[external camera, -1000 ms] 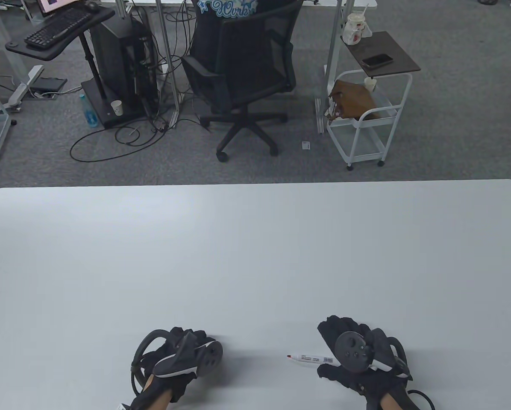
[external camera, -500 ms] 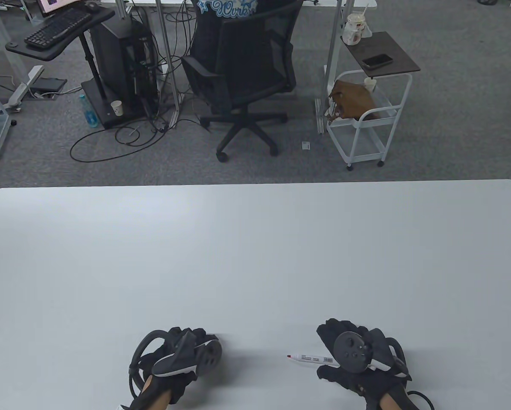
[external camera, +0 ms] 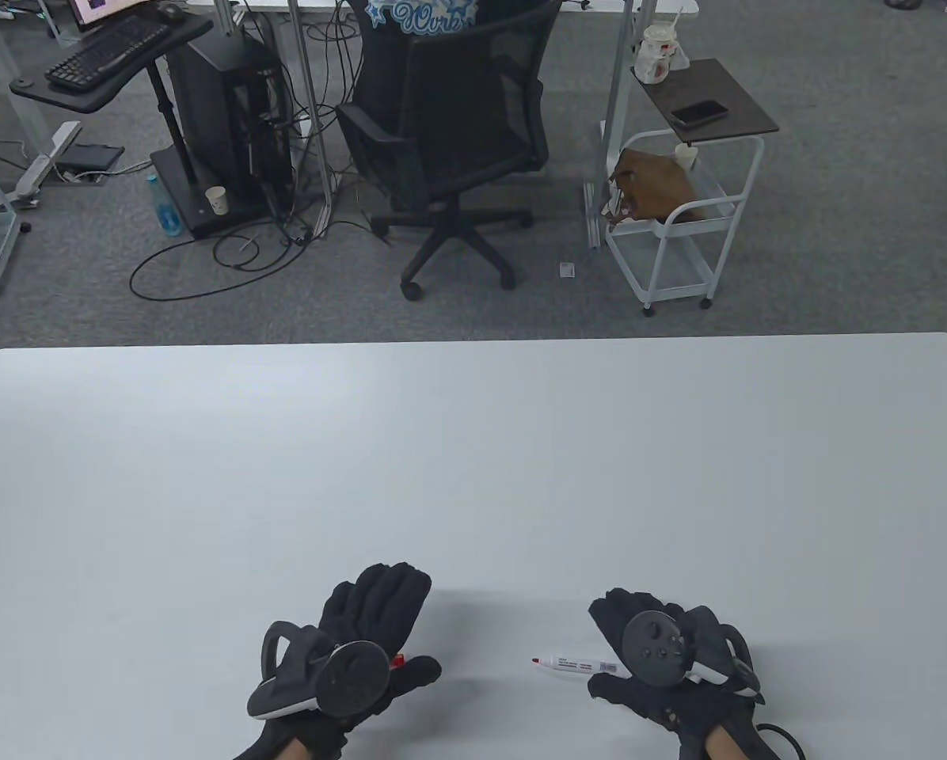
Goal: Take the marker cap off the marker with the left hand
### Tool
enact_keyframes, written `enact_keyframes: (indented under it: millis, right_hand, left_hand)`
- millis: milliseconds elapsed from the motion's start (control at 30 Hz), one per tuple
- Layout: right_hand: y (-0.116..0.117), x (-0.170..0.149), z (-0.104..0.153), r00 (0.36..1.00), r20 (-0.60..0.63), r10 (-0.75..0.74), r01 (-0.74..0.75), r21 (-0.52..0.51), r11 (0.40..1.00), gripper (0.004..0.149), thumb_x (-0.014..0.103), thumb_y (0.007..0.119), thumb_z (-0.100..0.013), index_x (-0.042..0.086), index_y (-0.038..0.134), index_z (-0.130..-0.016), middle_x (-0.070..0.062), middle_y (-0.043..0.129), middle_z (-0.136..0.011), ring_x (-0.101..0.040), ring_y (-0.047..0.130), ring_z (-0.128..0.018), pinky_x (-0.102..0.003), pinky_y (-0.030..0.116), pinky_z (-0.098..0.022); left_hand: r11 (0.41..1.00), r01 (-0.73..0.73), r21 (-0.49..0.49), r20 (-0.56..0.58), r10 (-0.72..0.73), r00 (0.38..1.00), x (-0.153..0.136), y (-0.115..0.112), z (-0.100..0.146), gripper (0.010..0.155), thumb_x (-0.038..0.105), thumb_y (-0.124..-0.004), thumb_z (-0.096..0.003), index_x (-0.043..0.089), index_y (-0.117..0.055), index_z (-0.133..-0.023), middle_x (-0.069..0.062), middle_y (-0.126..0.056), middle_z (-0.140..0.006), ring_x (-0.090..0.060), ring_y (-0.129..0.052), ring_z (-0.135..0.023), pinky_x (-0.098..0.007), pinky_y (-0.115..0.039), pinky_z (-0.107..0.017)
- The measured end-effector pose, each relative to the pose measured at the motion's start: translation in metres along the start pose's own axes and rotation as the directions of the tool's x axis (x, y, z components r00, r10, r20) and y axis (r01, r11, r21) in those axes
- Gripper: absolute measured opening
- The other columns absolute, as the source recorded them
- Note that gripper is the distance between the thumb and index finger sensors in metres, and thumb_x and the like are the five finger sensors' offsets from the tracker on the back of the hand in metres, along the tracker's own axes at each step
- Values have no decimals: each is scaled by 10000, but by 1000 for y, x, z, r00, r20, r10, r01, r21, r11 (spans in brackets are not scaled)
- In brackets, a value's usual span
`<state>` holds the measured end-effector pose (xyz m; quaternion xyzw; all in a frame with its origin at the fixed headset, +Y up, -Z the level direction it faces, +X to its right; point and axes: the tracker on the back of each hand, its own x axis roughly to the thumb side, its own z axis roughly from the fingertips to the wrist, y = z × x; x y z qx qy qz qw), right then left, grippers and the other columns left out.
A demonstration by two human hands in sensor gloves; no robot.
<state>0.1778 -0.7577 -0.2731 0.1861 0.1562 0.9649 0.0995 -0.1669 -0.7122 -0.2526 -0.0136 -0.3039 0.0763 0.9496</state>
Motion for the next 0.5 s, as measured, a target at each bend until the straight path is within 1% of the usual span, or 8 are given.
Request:
enact_keyframes:
  millis: [167,500]
  right_hand:
    - [-1,-1,1,1000,-6,1,-1,-8,1000,859,608,692,-417,237,361,-1119,-164,381,-1168,-451,417,-1088,-649,399,-761]
    - [2,1,0,1000,0,0,0,3,1000,856,604,693,-418,235,367,-1118,-164,390,-1166,-450,419,-1087,-649,399,-761]
  left_hand:
    - [1000,25,-9,0,-25,1000,1,-1,0,909,725,-463,-536,186,-172,-1208,-185,-293,-1274,-531,-405,-1160,-685,-427,-770]
    - [998,58,-38,-13,-59,998,0,-5,-2,901,722,-465,-536,191,-188,-1209,-182,-309,-1272,-525,-410,-1159,-683,-422,-770]
